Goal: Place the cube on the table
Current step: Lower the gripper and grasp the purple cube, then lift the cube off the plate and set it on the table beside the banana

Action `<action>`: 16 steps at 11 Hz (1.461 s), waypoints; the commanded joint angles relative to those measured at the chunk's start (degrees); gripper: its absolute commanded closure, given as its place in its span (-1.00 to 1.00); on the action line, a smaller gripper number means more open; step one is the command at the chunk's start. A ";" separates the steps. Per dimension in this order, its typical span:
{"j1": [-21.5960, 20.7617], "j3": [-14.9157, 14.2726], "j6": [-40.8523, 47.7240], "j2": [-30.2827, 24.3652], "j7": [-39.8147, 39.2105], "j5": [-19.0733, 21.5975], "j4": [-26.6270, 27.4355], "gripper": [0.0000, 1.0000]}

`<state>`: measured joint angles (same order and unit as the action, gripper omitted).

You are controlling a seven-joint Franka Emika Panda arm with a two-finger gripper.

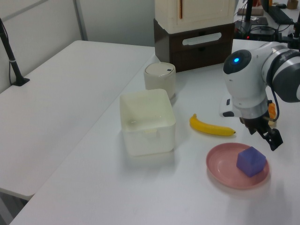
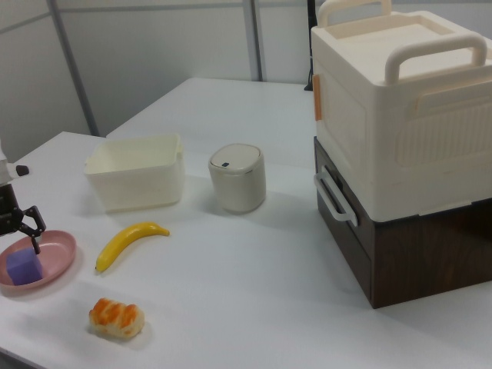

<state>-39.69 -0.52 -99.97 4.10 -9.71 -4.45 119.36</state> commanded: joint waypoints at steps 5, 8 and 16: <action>-3.37 -0.97 -11.29 4.77 7.95 0.50 0.26 -0.31; -3.47 -0.97 -10.86 4.16 7.78 0.50 -0.01 0.51; 20.84 -2.82 -4.52 3.71 7.16 -0.73 -10.29 0.32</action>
<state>-25.79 -3.59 -104.45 6.68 -2.80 -4.57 109.83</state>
